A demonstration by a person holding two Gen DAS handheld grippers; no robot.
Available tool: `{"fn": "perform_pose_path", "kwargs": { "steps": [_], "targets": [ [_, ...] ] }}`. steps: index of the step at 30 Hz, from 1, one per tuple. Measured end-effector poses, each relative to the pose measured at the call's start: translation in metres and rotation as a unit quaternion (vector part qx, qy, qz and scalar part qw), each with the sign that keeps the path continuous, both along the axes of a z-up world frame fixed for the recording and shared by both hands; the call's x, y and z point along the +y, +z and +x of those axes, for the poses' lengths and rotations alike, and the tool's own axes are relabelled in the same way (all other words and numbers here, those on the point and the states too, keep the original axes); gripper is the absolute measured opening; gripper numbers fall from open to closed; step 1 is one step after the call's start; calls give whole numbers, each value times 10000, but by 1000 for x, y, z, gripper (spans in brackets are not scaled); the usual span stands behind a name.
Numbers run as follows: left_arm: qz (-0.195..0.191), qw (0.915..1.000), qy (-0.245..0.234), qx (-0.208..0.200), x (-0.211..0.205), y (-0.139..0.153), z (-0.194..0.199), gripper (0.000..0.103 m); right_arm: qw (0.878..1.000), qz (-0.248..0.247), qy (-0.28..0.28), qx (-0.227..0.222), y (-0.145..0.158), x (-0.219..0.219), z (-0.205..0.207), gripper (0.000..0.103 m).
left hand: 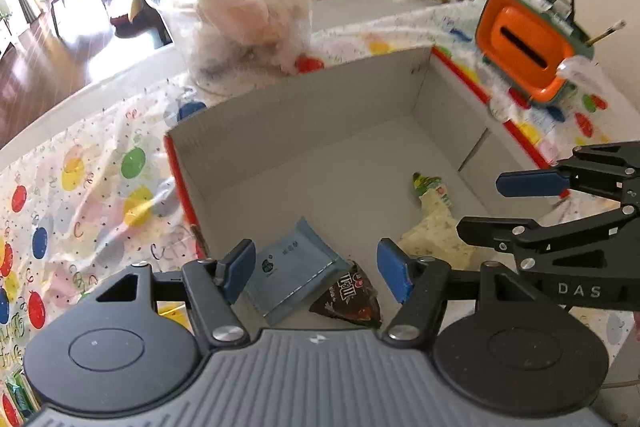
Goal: Organize snacks
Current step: 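Lower both snacks into the red box and open both grippers, then withdraw both tools from the box toward the remaining snacks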
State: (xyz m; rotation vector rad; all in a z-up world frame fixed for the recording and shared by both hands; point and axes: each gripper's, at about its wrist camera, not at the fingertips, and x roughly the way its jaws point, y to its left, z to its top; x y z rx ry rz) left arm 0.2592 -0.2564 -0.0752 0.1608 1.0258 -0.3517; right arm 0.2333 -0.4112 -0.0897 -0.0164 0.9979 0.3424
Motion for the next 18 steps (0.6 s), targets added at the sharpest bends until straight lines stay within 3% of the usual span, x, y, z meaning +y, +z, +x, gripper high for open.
{"fn": "perform_pose_path", "kwargs": {
  "steps": [10, 18],
  "targets": [
    [-281, 9979, 61, -578, 38, 33, -42, 74, 9980, 378, -297, -401, 34, 18, -36, 66],
    [-510, 9949, 213, -845, 76, 47, -76, 81, 9955, 577, -279, -698, 51, 43, -64, 84]
  ]
}}
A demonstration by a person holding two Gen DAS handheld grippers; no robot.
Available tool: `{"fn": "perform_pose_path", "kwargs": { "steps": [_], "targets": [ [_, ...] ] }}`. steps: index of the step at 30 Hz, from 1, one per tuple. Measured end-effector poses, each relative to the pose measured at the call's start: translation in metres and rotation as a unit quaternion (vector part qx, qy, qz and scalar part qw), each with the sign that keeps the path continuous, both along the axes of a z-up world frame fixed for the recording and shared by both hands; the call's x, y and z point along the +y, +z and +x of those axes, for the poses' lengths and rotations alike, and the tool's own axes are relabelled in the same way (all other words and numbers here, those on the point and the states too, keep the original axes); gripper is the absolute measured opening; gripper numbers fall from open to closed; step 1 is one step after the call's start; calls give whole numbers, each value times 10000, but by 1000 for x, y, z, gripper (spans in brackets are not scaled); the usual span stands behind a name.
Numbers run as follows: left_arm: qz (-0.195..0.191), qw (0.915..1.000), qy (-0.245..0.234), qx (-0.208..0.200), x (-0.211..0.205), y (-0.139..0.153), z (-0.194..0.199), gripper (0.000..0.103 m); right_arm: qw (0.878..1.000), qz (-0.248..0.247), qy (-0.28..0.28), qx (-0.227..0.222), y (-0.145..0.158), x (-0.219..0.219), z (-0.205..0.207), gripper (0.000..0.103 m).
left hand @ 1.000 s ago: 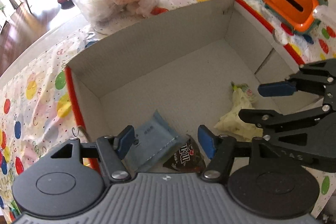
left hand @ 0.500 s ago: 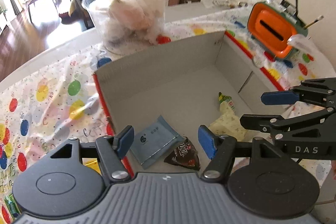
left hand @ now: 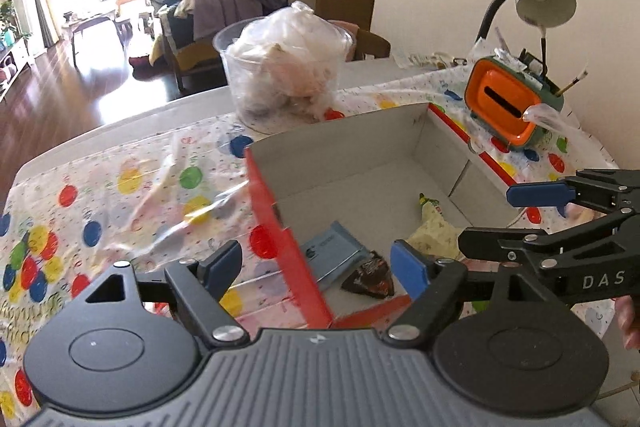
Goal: Organize snacks
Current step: 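Withdraw both tools from the box toward the remaining snacks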
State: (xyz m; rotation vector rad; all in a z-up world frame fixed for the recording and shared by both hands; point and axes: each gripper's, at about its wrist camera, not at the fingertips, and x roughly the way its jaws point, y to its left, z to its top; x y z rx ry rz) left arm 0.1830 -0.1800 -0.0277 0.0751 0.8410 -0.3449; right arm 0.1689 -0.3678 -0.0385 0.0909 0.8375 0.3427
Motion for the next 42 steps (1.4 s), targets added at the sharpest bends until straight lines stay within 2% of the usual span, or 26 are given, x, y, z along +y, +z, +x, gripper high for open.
{"fn": "perform_pose_path", "kwargs": {
  "steps": [7, 9, 11, 18, 28, 35, 42],
  "targets": [
    [-136, 9995, 149, -257, 45, 5, -36, 85, 9995, 100, 240, -183, 6, 33, -21, 92],
    [-107, 9992, 208, -313, 58, 4, -45, 85, 9992, 132, 290, -225, 6, 44, -24, 100],
    [-85, 9989, 289, -366, 71, 2, -54, 85, 9988, 143, 355, -290, 6, 55, -29, 103],
    [11, 9979, 553, -336, 127, -9, -81, 85, 9982, 87, 523, -290, -1, 100, -42, 103],
    [209, 9966, 791, -85, 202, -39, -104, 85, 9970, -69, 768, -21, -26, 163, -54, 103],
    [262, 9968, 681, 341, 232, -68, -105, 85, 9955, -151, 892, 281, -50, 195, -52, 103],
    [655, 9944, 727, 397, 240, -91, -93, 85, 9912, -171, 1150, 640, -78, 228, -38, 101]
  ]
}}
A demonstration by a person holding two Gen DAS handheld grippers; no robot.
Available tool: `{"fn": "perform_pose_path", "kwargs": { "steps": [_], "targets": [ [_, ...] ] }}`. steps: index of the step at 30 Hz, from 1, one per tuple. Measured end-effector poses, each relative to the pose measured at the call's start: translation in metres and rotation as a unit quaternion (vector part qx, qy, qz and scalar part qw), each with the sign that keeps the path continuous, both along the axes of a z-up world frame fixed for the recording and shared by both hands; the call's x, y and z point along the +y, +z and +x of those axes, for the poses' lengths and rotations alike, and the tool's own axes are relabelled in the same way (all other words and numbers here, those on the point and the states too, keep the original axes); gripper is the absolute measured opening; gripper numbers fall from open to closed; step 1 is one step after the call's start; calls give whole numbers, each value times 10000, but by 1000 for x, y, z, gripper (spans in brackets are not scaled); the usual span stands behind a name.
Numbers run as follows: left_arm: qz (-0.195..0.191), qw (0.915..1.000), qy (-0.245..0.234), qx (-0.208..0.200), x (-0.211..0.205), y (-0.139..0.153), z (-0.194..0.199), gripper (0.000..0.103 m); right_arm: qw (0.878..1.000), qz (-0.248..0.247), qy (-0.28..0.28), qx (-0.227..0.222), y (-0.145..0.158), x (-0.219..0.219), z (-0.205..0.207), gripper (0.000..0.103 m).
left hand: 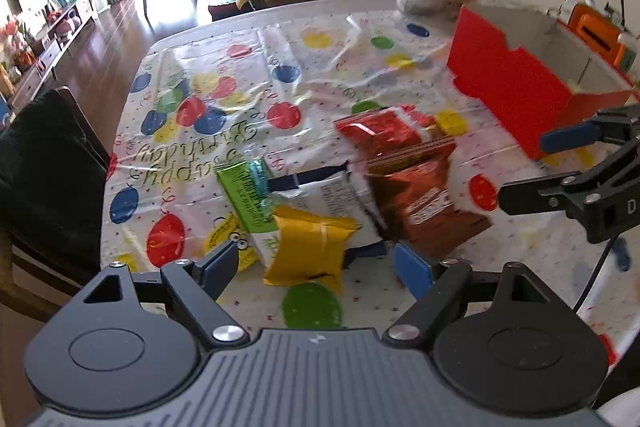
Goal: Organize snacks
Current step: 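Withdraw both tools from the box toward the remaining snacks, then grasp the gold-wrapped bun with the left gripper while the right gripper grasps the orange chip bag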
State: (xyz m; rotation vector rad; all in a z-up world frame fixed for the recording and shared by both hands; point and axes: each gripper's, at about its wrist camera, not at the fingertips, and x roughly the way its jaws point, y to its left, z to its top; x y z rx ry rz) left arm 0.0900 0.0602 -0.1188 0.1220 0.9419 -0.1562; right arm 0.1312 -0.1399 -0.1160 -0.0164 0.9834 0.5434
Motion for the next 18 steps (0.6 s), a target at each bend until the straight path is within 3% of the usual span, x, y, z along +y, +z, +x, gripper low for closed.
{"fn": "perform_pose_path", "kwargs": {
  "steps": [6, 14, 18],
  "targets": [
    [161, 9996, -105, 198, 5, -15, 16, 85, 9994, -125, 41, 332, -21, 22, 19, 97],
    [-56, 9992, -127, 372, 10, -25, 25, 85, 9963, 36, -90, 849, -42, 33, 36, 89],
    [-100, 9988, -136, 470, 7, -29, 30, 66, 9931, 211, -227, 1135, -51, 32, 44, 83]
  ]
}}
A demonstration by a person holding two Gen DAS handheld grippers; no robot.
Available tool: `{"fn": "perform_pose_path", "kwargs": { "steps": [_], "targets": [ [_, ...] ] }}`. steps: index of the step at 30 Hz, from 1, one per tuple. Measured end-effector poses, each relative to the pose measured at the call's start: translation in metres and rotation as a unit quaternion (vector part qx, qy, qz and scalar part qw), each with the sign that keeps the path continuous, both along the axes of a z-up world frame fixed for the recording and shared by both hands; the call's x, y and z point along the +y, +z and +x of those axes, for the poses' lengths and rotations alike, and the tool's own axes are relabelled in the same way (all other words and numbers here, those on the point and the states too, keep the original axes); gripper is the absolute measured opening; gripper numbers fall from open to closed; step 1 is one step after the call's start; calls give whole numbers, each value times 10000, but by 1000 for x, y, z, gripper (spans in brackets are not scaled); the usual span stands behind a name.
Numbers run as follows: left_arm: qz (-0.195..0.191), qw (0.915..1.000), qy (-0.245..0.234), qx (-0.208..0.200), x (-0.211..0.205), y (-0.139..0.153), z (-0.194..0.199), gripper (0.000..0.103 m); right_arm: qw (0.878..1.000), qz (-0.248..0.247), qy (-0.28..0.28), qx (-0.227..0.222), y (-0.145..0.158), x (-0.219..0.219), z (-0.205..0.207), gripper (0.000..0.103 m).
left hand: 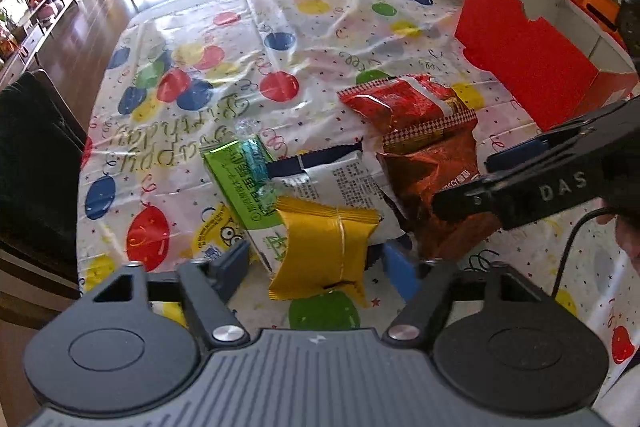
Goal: Organize snacks
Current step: 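Grasp the gold-wrapped bun with the left gripper while the right gripper grasps the orange chip bag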
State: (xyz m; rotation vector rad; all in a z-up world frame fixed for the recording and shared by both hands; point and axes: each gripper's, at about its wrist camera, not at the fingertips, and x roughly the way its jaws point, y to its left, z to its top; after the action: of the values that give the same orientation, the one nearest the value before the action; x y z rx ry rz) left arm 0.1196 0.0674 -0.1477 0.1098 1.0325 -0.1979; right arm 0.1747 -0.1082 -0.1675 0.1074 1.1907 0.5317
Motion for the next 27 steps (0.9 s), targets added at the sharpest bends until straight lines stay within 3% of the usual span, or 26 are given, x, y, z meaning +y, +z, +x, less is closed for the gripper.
{"fn": "perform_pose_path", "kwargs": {
  "steps": [7, 10, 17, 27],
  "targets": [
    [-74, 9999, 52, 67, 0, -1, 1, 46, 9997, 159, -6, 201, -6, 7, 2, 70],
    [-120, 9999, 53, 101, -1, -1, 0, 39, 9994, 224, 5, 257, -6, 9, 1, 59],
    [-183, 9997, 117, 108, 1, 0, -4, 38, 9996, 146, -28, 229, -5, 10, -2, 44],
    [-400, 9989, 255, 37, 6, 9, -19, 37, 9999, 143, 24, 79, 8, 0, -27, 42]
  ]
}}
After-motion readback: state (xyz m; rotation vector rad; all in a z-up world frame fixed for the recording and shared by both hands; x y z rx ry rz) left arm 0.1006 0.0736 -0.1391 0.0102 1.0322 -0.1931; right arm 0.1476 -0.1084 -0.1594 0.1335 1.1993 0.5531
